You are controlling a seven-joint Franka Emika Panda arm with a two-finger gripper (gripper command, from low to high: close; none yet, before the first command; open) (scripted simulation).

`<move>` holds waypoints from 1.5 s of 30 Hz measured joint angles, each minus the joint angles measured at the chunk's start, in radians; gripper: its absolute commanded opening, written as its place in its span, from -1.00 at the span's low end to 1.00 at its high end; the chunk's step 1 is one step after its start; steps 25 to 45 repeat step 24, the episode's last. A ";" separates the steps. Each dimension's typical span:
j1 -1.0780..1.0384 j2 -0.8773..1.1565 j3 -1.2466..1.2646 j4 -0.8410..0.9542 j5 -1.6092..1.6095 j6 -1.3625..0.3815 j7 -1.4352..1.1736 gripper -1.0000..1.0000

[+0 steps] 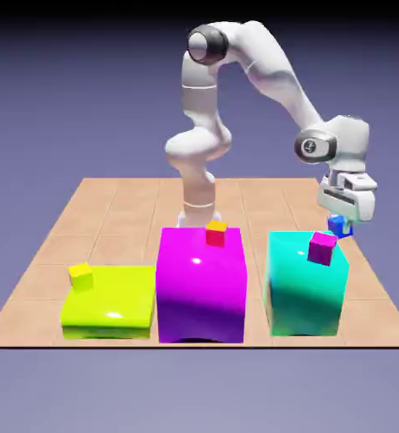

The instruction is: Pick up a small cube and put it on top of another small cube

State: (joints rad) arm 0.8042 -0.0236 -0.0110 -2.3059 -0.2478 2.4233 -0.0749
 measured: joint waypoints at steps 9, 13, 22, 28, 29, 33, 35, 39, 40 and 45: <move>0.009 -0.008 -0.151 0.267 0.063 -0.275 -0.391 -1.00; -0.022 0.003 -0.180 0.357 0.060 -0.392 -0.564 -1.00; -0.085 0.105 -0.120 0.233 -0.027 -0.269 -0.635 1.00; -0.077 0.089 -0.117 0.260 -0.024 -0.312 -0.639 1.00; -0.077 0.089 -0.117 0.260 -0.024 -0.312 -0.639 1.00; -0.077 0.089 -0.117 0.260 -0.024 -0.312 -0.639 1.00; -0.077 0.089 -0.117 0.260 -0.024 -0.312 -0.639 1.00; -0.077 0.089 -0.117 0.260 -0.024 -0.312 -0.639 1.00; -0.077 0.089 -0.117 0.260 -0.024 -0.312 -0.639 1.00; -0.077 0.089 -0.117 0.260 -0.024 -0.312 -0.639 1.00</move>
